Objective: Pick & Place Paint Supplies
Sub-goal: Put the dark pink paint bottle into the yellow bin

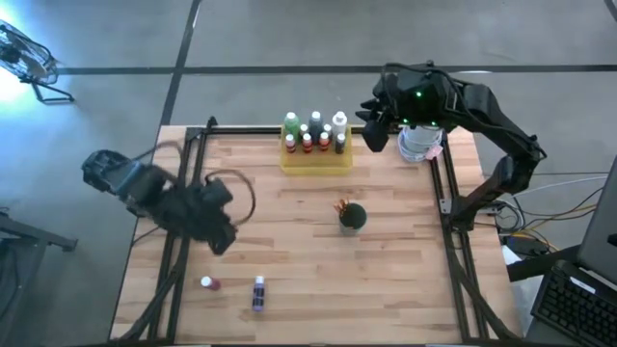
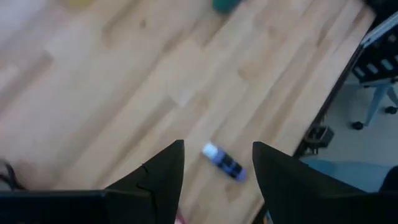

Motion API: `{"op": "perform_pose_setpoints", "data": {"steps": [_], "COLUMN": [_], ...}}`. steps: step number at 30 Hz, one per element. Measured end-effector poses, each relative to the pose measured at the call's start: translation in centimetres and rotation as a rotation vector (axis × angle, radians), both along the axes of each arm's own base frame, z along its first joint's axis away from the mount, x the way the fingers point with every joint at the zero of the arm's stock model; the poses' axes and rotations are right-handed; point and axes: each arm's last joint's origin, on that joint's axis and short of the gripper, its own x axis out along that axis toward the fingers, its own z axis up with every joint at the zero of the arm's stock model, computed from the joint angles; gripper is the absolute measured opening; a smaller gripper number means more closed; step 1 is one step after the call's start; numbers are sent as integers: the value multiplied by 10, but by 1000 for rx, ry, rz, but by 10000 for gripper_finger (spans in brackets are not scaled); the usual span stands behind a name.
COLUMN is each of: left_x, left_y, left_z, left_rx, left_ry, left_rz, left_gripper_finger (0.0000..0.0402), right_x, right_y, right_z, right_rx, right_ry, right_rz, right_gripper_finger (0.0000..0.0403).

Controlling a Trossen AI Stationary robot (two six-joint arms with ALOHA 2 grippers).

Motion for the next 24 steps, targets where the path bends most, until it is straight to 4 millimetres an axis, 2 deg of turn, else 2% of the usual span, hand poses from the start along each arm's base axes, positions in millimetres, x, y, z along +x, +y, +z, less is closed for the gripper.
{"op": "perform_pose_setpoints", "data": {"steps": [8, 12, 18, 24], "left_x": [-16, -28, -39, -32], "left_y": [-43, -59, -71, -79], "left_z": [-33, -43, -49, -62], "left_rx": [-160, -208, -342, -363], "left_ry": [169, 236, 367, 432], "left_rz": [91, 127, 277, 437], "left_gripper_finger": [194, 194, 194, 194], "right_x": [19, 31, 46, 57], "right_y": [-5, -8, -9, -10], "right_z": [-13, -21, -31, -38], "right_rx": [5, 9, 15, 16], "right_ry": [54, 85, 110, 122], "right_rz": [12, 19, 57, 64], "right_gripper_finger": [144, 154, 159, 142]}}
